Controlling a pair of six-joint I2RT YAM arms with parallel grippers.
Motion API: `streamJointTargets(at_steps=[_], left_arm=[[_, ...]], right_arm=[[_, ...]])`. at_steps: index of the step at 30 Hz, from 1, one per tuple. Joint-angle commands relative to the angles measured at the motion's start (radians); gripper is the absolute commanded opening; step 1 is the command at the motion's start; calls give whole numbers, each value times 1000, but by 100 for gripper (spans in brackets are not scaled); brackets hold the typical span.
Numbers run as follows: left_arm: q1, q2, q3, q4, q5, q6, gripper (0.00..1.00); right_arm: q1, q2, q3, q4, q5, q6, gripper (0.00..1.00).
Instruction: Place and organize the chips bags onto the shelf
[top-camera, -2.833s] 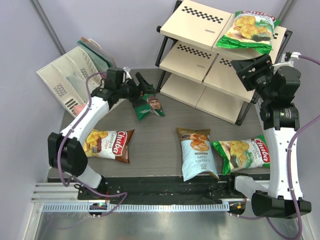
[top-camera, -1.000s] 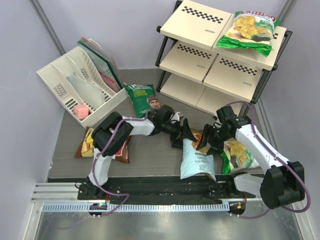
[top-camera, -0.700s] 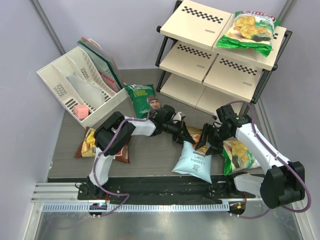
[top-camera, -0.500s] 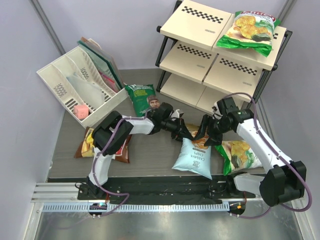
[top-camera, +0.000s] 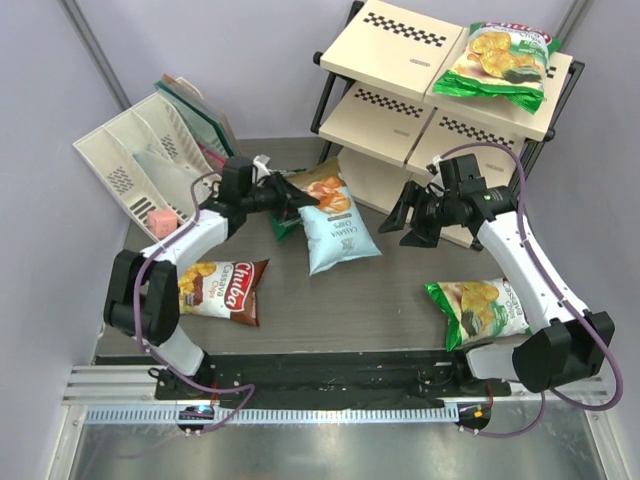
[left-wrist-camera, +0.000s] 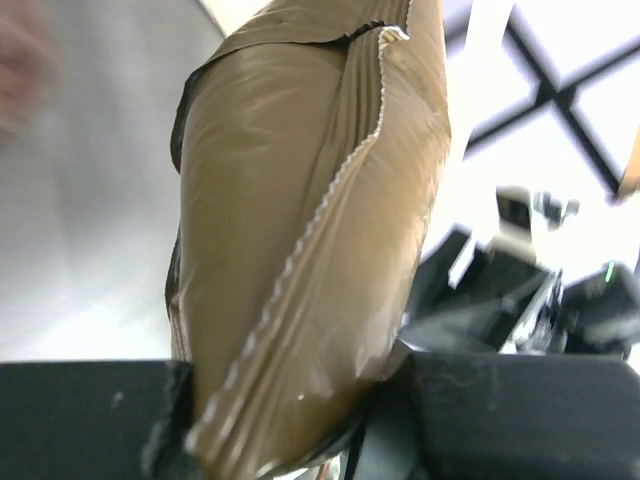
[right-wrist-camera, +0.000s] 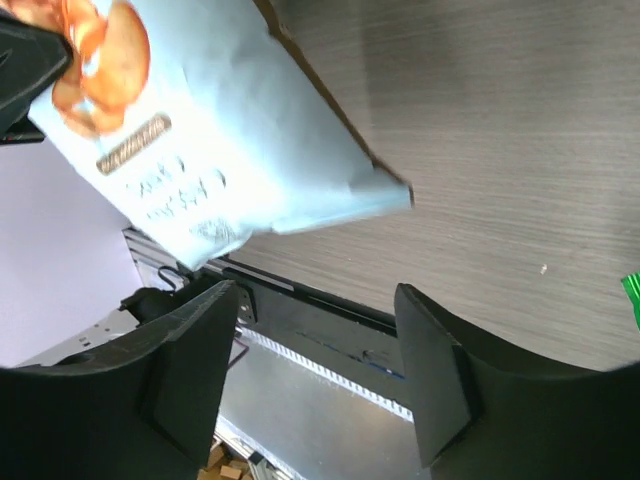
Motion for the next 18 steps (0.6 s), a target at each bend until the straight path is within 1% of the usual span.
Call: streamJointTargets(at_steps=[1,2,3,5,6,8,9,10,13,16,18], left_arm=[[51,-47,3,-50,-111,-46,0],[62,-50,-9,-9,-120,-82,0],[62,-47,-16,17,-136,-150,0],[62,-44,-10,36,-154,-218,0],[64,-44,-7,37,-171,-269,0],[64,-60,19,-21,-206,-291,0],[64,-74,29,-85,-275,-310,0],[64,-106,26,-108,-294,-327,0],[65,-154,-9,-75,-347,-428,0],[65,-186,-48,-29,-390,-502,0],[65,-196,-63,20,-406,-528,0]], right_arm=[[-1,-5,77,52,-22,37,72],[0,-9,68,96,-34,60,73],[0,-11,57,118,-63,72,75],[2,-14,27,195,-71,109,75],[2,-26,8,230,-77,159,76],[5,-35,-45,330,-86,239,76],[10,-42,-62,362,-91,262,76],[22,-43,-85,405,-82,279,77],[43,-22,-89,431,-74,307,77],[57,9,-78,460,-83,324,81],[62,23,-75,482,-85,348,81]])
